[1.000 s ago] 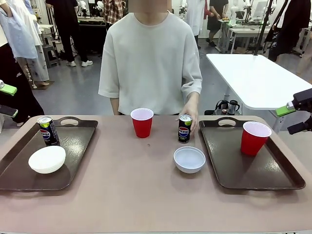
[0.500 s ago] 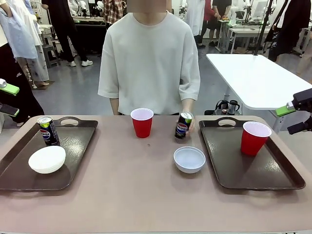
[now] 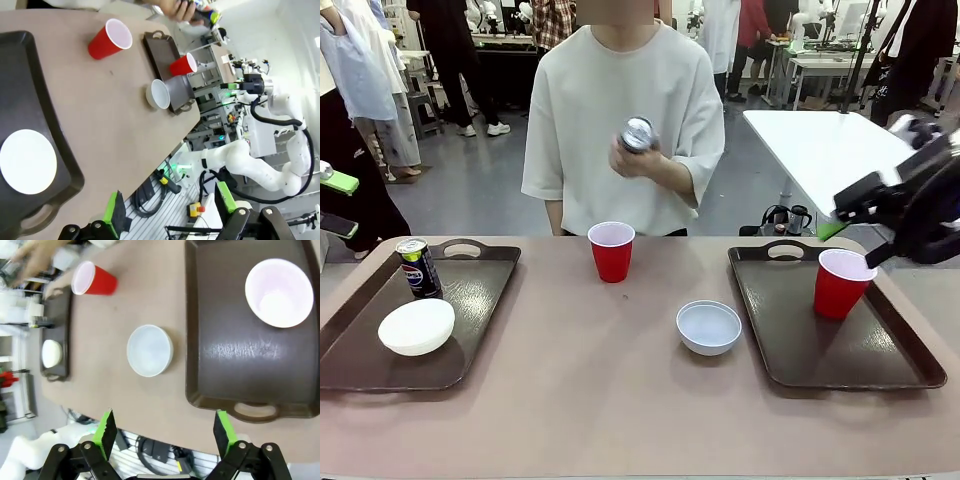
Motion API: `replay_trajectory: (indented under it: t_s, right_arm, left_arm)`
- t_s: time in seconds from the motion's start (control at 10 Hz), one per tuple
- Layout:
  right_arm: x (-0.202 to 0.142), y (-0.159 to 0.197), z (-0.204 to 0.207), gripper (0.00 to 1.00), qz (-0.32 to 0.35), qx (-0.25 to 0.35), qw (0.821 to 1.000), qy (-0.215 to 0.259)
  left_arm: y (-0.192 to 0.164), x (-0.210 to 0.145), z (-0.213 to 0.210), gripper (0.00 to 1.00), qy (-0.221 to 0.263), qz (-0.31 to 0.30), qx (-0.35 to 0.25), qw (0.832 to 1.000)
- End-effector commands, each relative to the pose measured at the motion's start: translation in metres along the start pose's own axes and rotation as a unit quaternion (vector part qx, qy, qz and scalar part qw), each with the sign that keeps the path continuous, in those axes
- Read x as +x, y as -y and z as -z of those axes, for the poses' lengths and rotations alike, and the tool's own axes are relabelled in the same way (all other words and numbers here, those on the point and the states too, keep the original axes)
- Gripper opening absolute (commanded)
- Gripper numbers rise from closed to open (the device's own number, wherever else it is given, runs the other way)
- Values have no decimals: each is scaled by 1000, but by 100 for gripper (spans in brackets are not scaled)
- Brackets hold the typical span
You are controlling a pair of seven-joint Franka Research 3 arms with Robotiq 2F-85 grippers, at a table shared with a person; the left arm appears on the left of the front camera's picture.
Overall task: Prepare tableware on both trays.
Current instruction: Pick up a Picnic Bowl from the table and place it on a Handle tray.
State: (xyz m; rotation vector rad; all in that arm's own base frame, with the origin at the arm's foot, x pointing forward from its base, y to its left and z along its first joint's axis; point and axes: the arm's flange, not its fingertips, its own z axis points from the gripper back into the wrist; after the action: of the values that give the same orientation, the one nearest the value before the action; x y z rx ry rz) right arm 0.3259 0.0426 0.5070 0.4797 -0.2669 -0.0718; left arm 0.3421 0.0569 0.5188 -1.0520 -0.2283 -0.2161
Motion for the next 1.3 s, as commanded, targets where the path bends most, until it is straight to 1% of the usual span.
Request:
replay_trajectory:
  t_s: [0.0, 0.1, 0.3, 0.4, 0.5, 0.6, 0.7, 0.8, 0.9, 1.0, 1.1, 1.2]
  right_arm:
    - [18, -22, 39, 100, 9, -69, 997, -30]
    - [23, -37, 65, 100, 7, -97, 994, -46]
    - [21, -57, 99, 100, -15, -119, 990, -75]
    - [25, -66, 111, 100, -33, -130, 988, -75]
    - [8, -47, 94, 100, -14, -105, 992, -62]
    - [8, -47, 94, 100, -14, -105, 992, -62]
    - [13, -58, 111, 100, -27, -114, 990, -79]
    - [-38, -33, 82, 100, -26, -150, 985, -76]
    - [-99, -12, 48, 100, -33, -157, 985, -69]
    - [-141, -4, 27, 100, -24, -166, 985, -38]
    - [-161, 4, 18, 100, -13, -169, 985, -23]
    - [-163, 13, 17, 100, -2, -161, 986, -35]
  left_arm:
    - [0, 0, -1, 95, 4, 9, -10, 1000]
    - [0, 0, -1, 95, 4, 9, -10, 1000]
    - [0, 0, -1, 95, 4, 9, -10, 1000]
    - [0, 0, -1, 95, 4, 9, -10, 1000]
    - [0, 0, -1, 95, 4, 9, -10, 1000]
    - [0, 0, -1, 95, 4, 9, -10, 1000]
    - [0, 0, -1, 95, 4, 9, -10, 1000]
    - [0, 0, -1, 95, 4, 9, -10, 1000]
    - [0, 0, -1, 95, 4, 9, -10, 1000]
    - [0, 0, -1, 95, 4, 9, -10, 1000]
    - [0, 0, -1, 95, 4, 9, -10, 1000]
    - [0, 0, -1, 95, 4, 9, -10, 1000]
